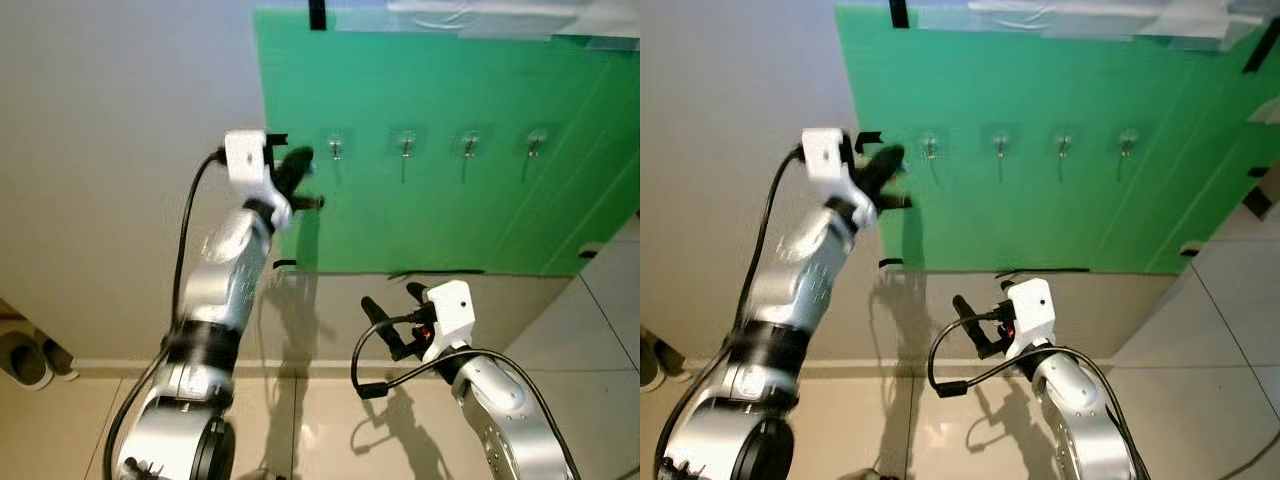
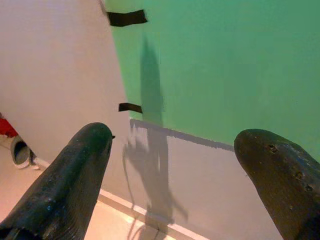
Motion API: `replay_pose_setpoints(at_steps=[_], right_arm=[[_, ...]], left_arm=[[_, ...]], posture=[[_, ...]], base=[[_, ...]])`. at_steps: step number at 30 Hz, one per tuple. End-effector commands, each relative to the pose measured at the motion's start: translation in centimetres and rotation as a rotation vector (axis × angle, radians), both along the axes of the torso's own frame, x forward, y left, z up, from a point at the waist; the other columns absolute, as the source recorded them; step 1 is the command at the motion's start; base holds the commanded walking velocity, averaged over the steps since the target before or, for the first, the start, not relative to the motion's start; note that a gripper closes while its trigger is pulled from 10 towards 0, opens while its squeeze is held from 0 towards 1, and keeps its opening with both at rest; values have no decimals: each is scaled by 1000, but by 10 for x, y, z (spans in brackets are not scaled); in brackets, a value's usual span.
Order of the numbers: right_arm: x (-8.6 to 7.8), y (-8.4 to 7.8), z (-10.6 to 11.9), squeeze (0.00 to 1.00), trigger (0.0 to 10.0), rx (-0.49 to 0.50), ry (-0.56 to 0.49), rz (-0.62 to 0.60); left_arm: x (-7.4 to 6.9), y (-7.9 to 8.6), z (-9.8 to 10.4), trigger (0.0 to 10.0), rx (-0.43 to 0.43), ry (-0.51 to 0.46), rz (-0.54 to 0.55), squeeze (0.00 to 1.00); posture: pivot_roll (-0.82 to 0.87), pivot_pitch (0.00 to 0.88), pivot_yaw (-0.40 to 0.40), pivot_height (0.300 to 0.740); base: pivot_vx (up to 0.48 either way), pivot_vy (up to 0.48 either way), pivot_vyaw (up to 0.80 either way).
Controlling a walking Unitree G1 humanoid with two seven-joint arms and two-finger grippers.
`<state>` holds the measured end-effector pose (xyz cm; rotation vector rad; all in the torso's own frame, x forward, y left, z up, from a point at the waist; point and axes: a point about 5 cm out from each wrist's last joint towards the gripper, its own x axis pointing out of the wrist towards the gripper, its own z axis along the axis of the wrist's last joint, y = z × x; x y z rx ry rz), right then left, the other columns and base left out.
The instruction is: Hang keys on a hook
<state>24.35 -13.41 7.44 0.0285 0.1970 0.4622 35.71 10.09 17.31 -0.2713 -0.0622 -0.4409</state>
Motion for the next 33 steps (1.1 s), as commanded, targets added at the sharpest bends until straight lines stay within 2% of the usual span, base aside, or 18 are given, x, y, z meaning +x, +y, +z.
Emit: replay_pose_setpoints(at_steps=[1, 2, 4, 6, 7, 8, 9, 10, 11, 12, 13, 15, 18, 21, 24, 26, 28, 33], right_arm=[[3, 1, 6, 212, 10000, 16, -27, 8], [5, 0, 6, 212, 10000, 11, -32, -1], [8, -5, 7, 204, 10000, -3, -48, -46], [10, -7, 8, 204, 10000, -11, -57, -73], [10, -11, 9, 200, 10000, -19, -70, -107], [10, -11, 9, 200, 10000, -19, -70, -107], [6, -21, 11, 200, 10000, -54, -112, -204], [6, -21, 11, 200, 10000, -54, -112, -204], [4, -24, 11, 200, 10000, -59, -120, -232], [3, -25, 10, 200, 10000, -60, -123, -245], [3, -25, 10, 200, 10000, -60, -123, -245], [-3, -28, 9, 192, 10000, -63, -127, -287], [-7, -32, 9, 192, 10000, -62, -133, -336], [-19, -46, 18, 204, 10000, -56, -168, -432], [-24, -50, 19, 204, 10000, -65, -167, -443], [-45, -58, 16, 200, 10000, -105, -144, -449], [-58, -64, 11, 204, 10000, -123, -116, -465], [-58, -66, -2, 204, 10000, -113, -89, -478]], left_arm=[[-4, 8, 12, 10000, 88, -74, 12, 0], [-7, 17, 6, 10000, 158, -78, 46, 0], [-13, 29, -5, 10000, 234, -59, 104, 0], [-16, 34, -10, 10000, 244, -41, 127, 0], [-25, 38, -17, 10000, 288, -65, 145, 0], [-25, 38, -17, 10000, 288, -65, 145, 0], [-58, 55, -37, 10000, 478, -157, 200, 0], [-58, 55, -37, 10000, 478, -157, 200, 0], [-71, 60, -43, 10000, 547, -177, 210, 0], [-78, 63, -45, 10000, 581, -181, 217, 0], [-78, 63, -45, 10000, 581, -181, 217, 0], [-89, 75, -59, 10000, 558, -96, 276, 0], [-97, 72, -68, 10000, 491, -22, 278, 0], [-109, 66, -82, 10000, 411, 106, 203, 0], [-116, 69, -84, 10000, 403, 123, 187, 0], [-138, 83, -92, 10000, 437, 116, 165, 0], [-149, 90, -101, 10000, 434, 137, 201, 0], [-144, 77, -107, 10000, 382, 134, 259, 0]], posture=[[-87, 0, 56, 740], [-80, 0, 51, 740], [-73, 0, 45, 740], [-73, 0, 45, 740], [-68, 0, 43, 740], [-68, 0, 43, 740], [-64, 0, 40, 740], [-64, 0, 40, 740], [-58, 0, 37, 740], [-58, 0, 37, 740], [-58, 0, 37, 740], [-48, 0, 30, 740], [-44, 0, 25, 740], [-48, 0, 26, 740], [-49, 0, 25, 740], [-53, 0, 25, 740], [-56, 0, 21, 740], [-60, 0, 10, 740]], base=[[0, 0, 0], [0, 0, 0], [0, 0, 0], [0, 0, 0], [0, 0, 0], [0, 0, 0], [0, 0, 0], [0, 0, 0], [0, 0, 0], [0, 0, 0], [0, 0, 0], [0, 0, 0], [0, 0, 0], [0, 0, 0], [0, 0, 0], [0, 0, 0], [0, 0, 0], [0, 0, 0]])
